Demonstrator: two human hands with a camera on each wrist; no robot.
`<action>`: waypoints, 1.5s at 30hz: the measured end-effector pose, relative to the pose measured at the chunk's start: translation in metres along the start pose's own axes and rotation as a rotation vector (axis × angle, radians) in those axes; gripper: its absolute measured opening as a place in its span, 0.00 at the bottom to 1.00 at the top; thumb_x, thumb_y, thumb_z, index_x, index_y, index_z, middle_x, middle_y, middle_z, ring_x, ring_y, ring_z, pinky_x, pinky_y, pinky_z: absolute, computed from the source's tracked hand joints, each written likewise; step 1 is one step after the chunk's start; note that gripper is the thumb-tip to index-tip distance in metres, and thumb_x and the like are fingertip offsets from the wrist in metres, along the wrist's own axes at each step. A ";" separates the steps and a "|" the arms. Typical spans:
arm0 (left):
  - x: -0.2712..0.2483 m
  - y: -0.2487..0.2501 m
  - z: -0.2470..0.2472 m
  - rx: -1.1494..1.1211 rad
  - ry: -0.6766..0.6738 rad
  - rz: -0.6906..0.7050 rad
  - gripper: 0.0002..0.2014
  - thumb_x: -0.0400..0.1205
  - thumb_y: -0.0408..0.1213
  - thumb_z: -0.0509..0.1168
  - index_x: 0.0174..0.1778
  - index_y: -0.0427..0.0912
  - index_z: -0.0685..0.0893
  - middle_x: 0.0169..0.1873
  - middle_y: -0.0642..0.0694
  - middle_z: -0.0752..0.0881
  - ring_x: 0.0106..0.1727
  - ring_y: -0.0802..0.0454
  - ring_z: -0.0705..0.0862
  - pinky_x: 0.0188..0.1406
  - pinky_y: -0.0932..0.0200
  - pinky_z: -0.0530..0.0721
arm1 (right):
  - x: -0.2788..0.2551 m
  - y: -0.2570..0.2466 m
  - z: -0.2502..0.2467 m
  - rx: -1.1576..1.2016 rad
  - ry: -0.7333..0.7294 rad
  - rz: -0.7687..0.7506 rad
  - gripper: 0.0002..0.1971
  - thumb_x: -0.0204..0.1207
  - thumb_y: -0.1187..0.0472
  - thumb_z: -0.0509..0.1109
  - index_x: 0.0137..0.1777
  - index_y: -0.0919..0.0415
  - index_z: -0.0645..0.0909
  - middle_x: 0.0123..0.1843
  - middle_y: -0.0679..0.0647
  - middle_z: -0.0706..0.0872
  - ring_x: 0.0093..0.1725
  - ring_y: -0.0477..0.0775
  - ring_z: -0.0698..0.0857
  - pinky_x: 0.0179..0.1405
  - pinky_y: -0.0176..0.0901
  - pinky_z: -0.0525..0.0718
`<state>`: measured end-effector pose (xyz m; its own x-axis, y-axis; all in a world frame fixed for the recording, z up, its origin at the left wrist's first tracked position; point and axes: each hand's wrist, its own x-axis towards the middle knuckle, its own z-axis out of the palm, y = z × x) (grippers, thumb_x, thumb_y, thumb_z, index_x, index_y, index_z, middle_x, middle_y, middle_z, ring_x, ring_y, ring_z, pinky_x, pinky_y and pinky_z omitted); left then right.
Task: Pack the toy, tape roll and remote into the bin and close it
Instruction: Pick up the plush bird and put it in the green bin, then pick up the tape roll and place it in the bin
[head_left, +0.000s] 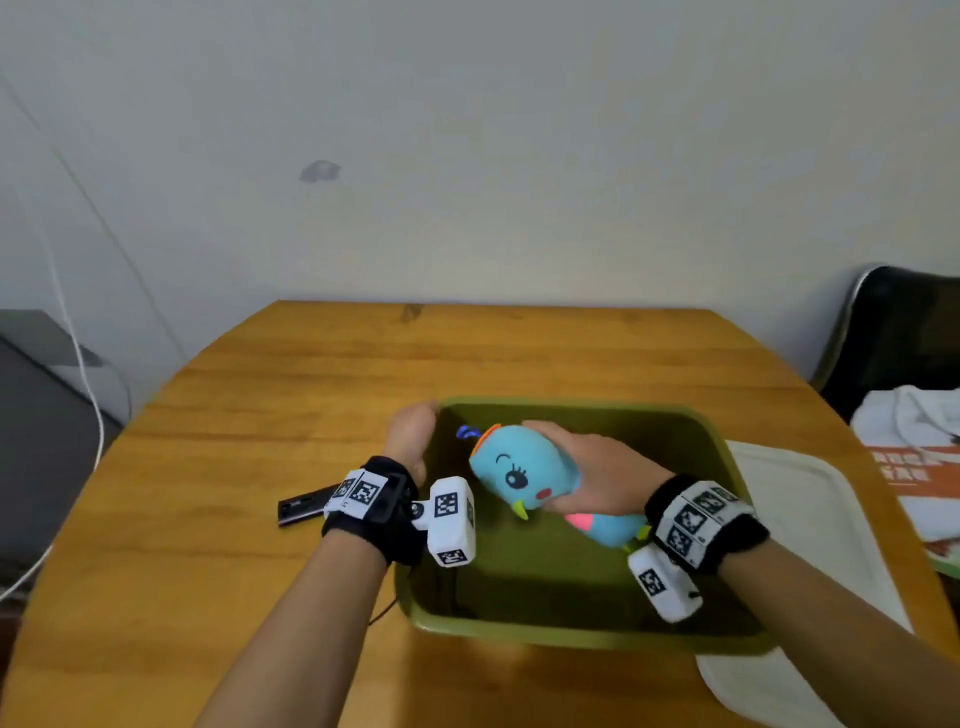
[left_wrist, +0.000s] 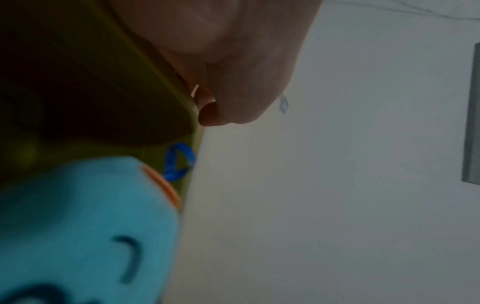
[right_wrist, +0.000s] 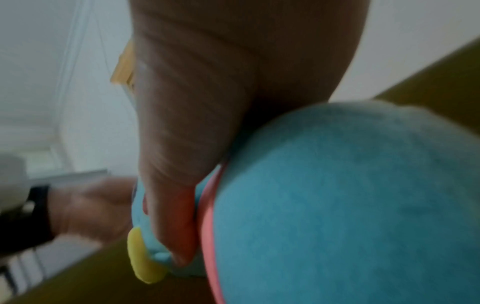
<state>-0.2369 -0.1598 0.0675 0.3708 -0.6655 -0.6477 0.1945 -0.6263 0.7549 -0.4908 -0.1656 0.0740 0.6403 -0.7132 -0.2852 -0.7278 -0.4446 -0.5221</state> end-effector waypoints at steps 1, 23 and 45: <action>-0.002 -0.002 -0.001 -0.029 0.024 0.004 0.20 0.85 0.38 0.58 0.67 0.32 0.86 0.64 0.28 0.89 0.63 0.35 0.88 0.71 0.33 0.83 | 0.007 0.005 0.009 -0.072 -0.036 -0.016 0.51 0.65 0.36 0.77 0.86 0.38 0.53 0.71 0.48 0.84 0.62 0.55 0.87 0.57 0.54 0.86; -0.017 -0.020 -0.010 -0.259 0.097 0.172 0.15 0.86 0.26 0.61 0.68 0.33 0.84 0.39 0.39 0.88 0.36 0.48 0.86 0.37 0.56 0.89 | 0.073 0.029 0.092 -0.480 -0.007 -0.055 0.52 0.68 0.48 0.81 0.89 0.52 0.56 0.74 0.57 0.75 0.72 0.62 0.75 0.68 0.56 0.73; 0.054 -0.179 -0.146 0.512 0.255 0.018 0.19 0.81 0.35 0.71 0.69 0.38 0.86 0.63 0.33 0.88 0.52 0.37 0.87 0.57 0.46 0.88 | 0.040 -0.110 0.004 0.449 0.532 -0.033 0.07 0.82 0.54 0.73 0.56 0.53 0.89 0.48 0.44 0.92 0.48 0.43 0.90 0.51 0.27 0.84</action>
<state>-0.1192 -0.0240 -0.0877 0.5900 -0.5989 -0.5415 -0.2551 -0.7746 0.5787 -0.3841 -0.1429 0.1174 0.3693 -0.9228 0.1094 -0.4649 -0.2854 -0.8381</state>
